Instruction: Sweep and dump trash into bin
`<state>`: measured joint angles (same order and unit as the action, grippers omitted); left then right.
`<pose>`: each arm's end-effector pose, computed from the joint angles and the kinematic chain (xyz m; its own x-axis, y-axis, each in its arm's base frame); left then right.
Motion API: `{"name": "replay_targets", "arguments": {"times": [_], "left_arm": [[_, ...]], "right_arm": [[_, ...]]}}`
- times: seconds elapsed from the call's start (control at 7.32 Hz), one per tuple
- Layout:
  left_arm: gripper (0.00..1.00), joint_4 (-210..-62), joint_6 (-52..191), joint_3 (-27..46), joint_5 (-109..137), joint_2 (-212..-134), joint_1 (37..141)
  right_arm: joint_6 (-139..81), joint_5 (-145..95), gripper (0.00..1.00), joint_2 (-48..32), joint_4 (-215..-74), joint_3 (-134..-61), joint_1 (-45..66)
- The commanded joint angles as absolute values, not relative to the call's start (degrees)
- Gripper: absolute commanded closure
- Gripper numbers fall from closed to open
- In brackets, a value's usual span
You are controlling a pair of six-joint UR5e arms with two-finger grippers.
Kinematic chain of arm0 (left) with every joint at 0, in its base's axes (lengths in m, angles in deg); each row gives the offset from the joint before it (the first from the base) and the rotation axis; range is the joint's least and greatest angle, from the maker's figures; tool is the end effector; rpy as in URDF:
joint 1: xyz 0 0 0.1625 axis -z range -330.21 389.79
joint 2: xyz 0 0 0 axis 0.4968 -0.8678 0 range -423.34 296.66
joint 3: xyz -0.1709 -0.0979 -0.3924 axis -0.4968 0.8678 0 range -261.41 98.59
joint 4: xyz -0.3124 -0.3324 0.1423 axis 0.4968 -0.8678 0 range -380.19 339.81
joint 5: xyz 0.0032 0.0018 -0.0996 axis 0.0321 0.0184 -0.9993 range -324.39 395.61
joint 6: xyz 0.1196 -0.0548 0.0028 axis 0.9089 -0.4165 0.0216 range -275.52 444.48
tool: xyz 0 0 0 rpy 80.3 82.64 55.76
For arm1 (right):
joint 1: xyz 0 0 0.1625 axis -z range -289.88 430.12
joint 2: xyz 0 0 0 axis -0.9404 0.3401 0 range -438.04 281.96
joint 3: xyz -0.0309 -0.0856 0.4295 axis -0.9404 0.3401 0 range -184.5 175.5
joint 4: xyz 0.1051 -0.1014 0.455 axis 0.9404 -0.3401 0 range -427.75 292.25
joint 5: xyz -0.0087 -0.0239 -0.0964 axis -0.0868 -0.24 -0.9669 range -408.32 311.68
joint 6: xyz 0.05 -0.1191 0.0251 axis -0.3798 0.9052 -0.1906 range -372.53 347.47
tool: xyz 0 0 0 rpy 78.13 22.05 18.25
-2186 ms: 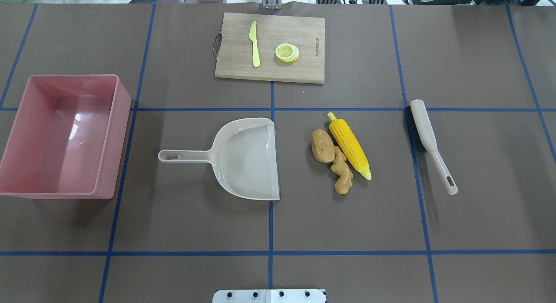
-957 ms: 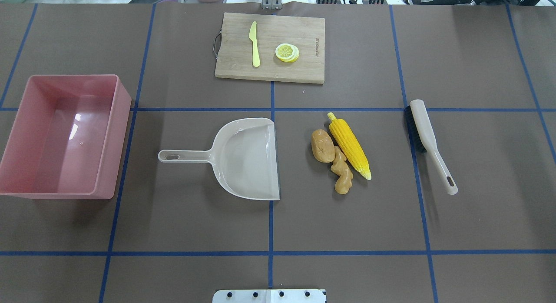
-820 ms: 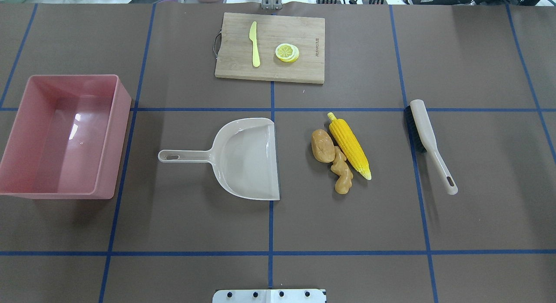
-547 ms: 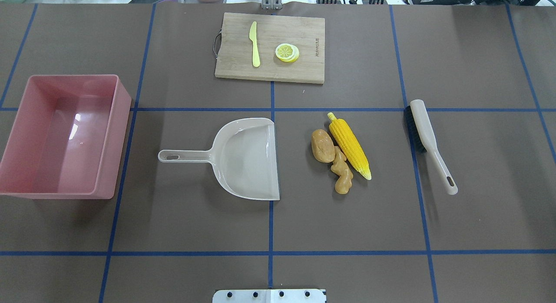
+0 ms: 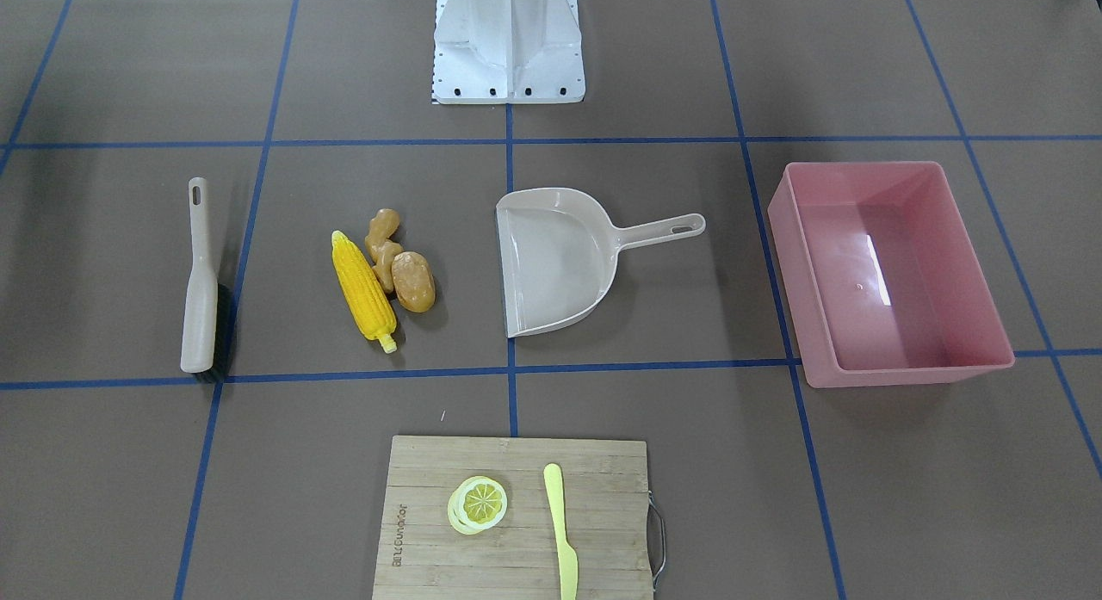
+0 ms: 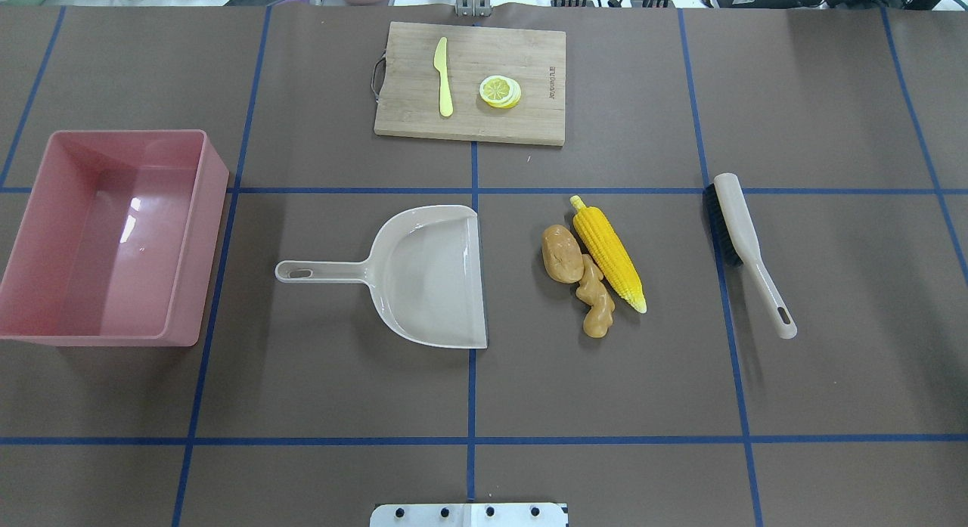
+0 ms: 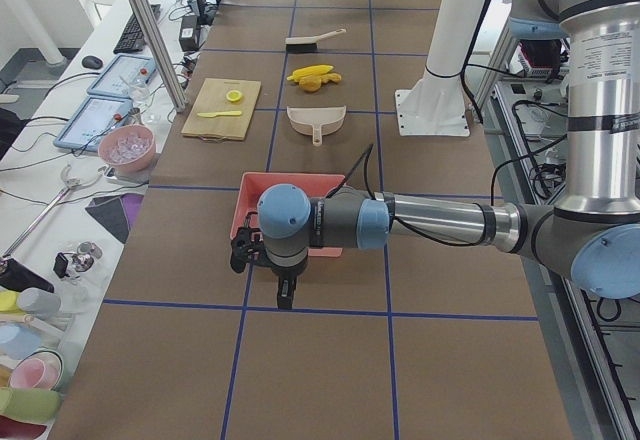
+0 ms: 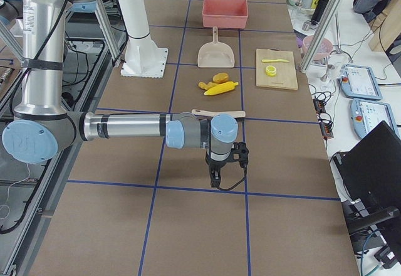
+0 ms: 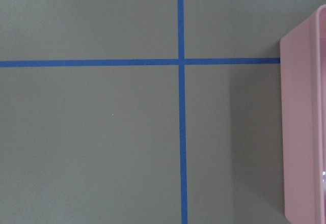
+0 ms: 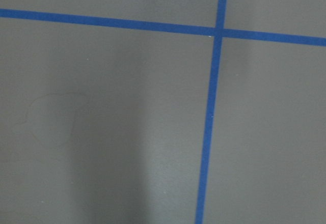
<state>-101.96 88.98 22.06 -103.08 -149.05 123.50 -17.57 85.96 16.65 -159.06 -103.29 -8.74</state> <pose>-0.0682 -0.5179 0.6123 0.6626 0.0483 -0.7474 0.0125 0.9971 0.0755 -0.0610 -0.5241 0.6565 0.7102 -0.0850 0.6989 0.1312 0.9913 -0.0128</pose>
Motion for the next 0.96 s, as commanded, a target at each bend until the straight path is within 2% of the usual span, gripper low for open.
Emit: {"name": "replay_targets", "arguments": {"times": [0.0,0.14,0.41,0.82], "left_arm": [[0.02,-87.3,89.2,26.6,-102.4,-157.2,123.0],[0.02,-83.7,89.5,26.7,-99.6,-162.3,121.0],[0.02,-84.2,89.9,31.7,-97.9,-162.8,117.4],[0.02,-86.8,107.7,30.7,-98.5,-162.2,117.3]], "right_arm": [[-28.7,84.1,0.00,12.3,-159.2,-105.4,-0.2],[-33.4,84.5,0.00,12.2,-159.1,-107.5,3.8],[-46.1,84.0,0.00,11.6,-159.1,-114.9,10.9],[-53.0,83.9,0.00,9.0,-159.2,-117.3,15.6]]}}
